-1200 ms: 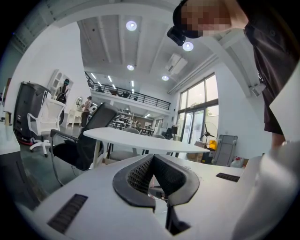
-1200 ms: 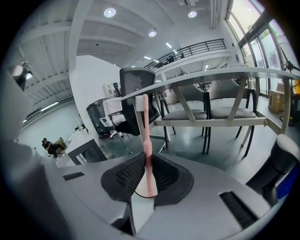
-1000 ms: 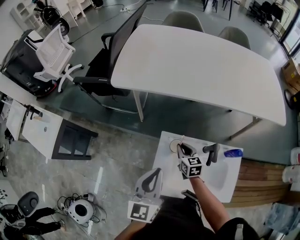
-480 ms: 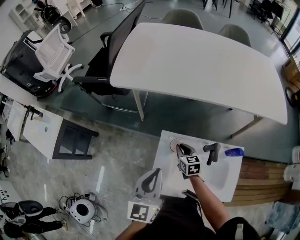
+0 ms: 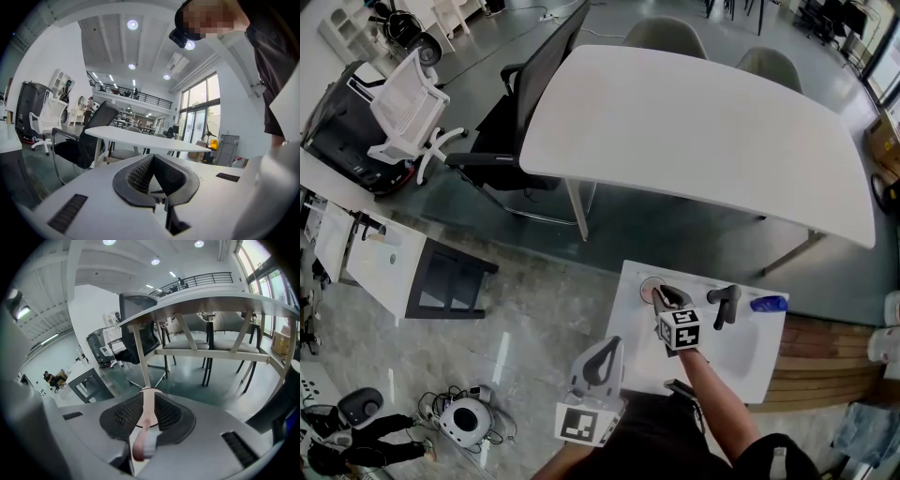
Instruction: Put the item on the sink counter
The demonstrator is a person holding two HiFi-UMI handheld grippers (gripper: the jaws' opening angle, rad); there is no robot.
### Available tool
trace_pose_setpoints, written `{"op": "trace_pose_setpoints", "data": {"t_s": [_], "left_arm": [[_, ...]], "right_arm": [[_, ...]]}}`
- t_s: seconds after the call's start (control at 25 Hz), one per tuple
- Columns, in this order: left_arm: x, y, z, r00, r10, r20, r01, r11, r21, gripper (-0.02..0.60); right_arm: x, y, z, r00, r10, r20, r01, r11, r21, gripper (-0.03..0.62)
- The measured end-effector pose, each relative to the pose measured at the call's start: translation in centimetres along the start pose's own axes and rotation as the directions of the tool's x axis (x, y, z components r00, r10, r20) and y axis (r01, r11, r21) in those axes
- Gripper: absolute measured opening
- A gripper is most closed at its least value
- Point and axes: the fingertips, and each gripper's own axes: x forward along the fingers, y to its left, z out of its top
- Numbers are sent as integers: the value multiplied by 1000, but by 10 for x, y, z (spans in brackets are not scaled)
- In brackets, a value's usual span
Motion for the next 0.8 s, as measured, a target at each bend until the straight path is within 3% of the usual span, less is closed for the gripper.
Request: {"op": "trace_pose_setpoints", "data": {"t_s": [0.8], "left_arm": [[-28,-18,10,999,-43,34,42,999,13,15]], "right_arm": [[-45,0,17,993,-58,99,57,998,3,75]]}}
